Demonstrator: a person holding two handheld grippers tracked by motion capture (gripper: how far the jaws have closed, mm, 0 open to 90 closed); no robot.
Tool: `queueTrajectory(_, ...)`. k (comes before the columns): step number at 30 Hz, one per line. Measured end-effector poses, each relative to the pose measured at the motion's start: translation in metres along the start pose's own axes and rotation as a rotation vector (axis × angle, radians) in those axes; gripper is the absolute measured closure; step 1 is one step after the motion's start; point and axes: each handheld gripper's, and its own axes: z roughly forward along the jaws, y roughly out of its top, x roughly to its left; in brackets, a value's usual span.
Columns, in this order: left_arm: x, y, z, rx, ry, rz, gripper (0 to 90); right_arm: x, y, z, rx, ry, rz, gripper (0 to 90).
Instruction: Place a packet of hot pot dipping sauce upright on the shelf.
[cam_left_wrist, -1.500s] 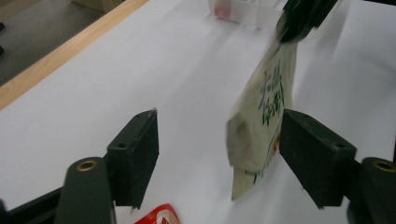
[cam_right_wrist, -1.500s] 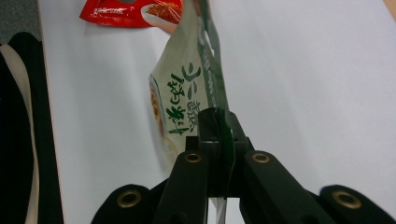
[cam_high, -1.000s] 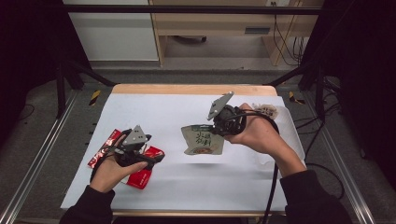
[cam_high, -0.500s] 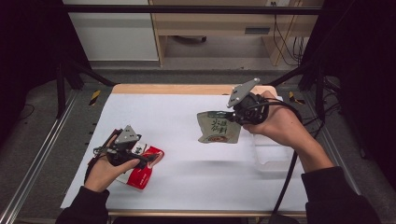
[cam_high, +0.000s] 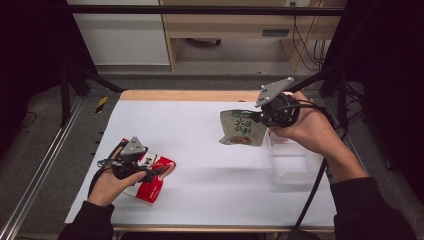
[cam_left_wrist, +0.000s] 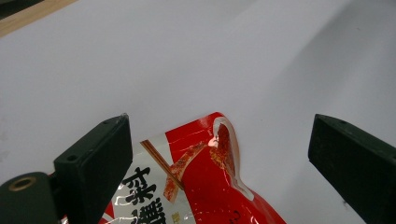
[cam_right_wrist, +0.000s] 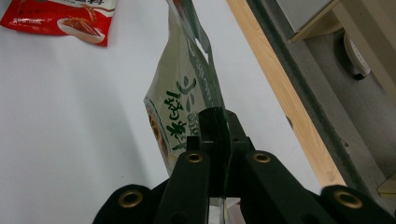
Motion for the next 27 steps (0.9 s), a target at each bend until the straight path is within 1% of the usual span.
queueTrajectory(3,0.001,-0.002,0.0,0.003,0.001,-0.003,6.6,-0.001,0.0,-0.002,0.003,-0.003,-0.012,90.0)
queueTrajectory(5,0.001,-0.002,0.001,0.01,-0.005,-0.007,6.1,-0.002,-0.001,-0.003,-0.006,-0.005,-0.011,90.0)
queueTrajectory(7,0.002,-0.003,0.0,0.009,0.001,-0.007,6.1,-0.003,-0.001,-0.004,-0.012,-0.006,-0.016,90.0)
queueTrajectory(8,0.003,-0.004,-0.001,0.008,0.0,-0.009,6.1,-0.004,-0.002,-0.004,-0.017,-0.006,-0.011,90.0)
queueTrajectory(12,0.004,-0.004,-0.003,0.003,0.002,-0.011,6.1,-0.006,-0.006,-0.004,-0.014,-0.019,-0.013,90.0)
queueTrajectory(17,0.006,-0.007,-0.004,0.002,0.003,-0.019,6.1,-0.009,-0.011,-0.009,-0.029,-0.041,-0.015,90.0)
queueTrajectory(20,0.007,-0.008,-0.004,0.003,0.006,-0.023,6.1,-0.012,-0.015,-0.014,-0.042,-0.05,-0.003,90.0)
queueTrajectory(23,0.007,-0.008,-0.004,0.005,0.007,-0.024,6.1,-0.014,-0.02,-0.018,-0.04,-0.057,-0.003,90.0)
queueTrajectory(27,0.007,-0.009,-0.005,0.005,0.008,-0.024,6.2,-0.018,-0.029,-0.023,-0.045,-0.071,0.01,90.0)
